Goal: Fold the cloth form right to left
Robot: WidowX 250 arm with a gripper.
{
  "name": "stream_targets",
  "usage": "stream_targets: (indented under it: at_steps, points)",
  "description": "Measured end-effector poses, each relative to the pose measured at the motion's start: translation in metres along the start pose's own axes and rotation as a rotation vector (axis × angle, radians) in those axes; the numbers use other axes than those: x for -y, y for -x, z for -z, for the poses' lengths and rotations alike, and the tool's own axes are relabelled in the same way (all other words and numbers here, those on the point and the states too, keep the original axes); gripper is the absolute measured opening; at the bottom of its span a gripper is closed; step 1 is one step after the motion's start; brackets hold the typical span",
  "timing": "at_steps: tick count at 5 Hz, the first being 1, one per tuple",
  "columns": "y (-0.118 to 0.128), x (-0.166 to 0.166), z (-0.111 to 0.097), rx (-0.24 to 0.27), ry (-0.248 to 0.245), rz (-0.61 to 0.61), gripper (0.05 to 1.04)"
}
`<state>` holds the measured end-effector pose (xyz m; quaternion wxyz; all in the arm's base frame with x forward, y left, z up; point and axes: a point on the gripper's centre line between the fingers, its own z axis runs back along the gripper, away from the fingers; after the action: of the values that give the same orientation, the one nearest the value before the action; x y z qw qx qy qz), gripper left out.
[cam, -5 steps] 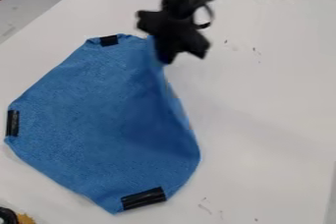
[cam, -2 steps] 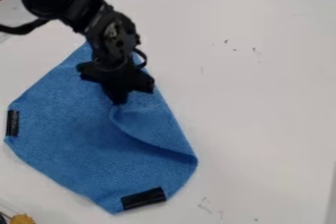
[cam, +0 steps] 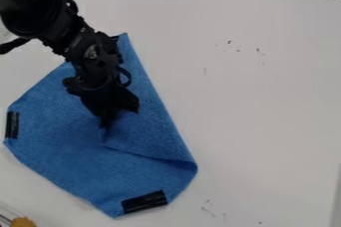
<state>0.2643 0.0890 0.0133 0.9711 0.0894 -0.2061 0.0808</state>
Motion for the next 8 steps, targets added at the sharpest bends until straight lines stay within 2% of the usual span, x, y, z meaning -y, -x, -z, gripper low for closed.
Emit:
stream_targets:
  at_steps: [1, 2, 3, 4, 5, 6, 7, 8]
  points:
    - [0.005, -0.019, -0.004, -0.003, -0.006, 0.074, 0.794]
    - [0.011, -0.042, -0.013, -0.013, -0.049, 0.064, 1.001]
    - [0.013, -0.063, -0.026, -0.020, -0.100, 0.066, 1.005]
    - [-0.001, -0.062, -0.032, -0.055, -0.045, 0.119, 1.000]
    - [-0.016, -0.045, -0.028, -0.177, 0.079, 0.143, 1.000]
    - [-0.032, -0.017, -0.034, -0.249, 0.108, 0.153, 1.000]
    - [-0.041, 0.005, -0.042, -0.280, 0.101, 0.175, 1.000]
    - [-0.040, 0.014, -0.043, -0.292, 0.041, 0.263, 1.000]
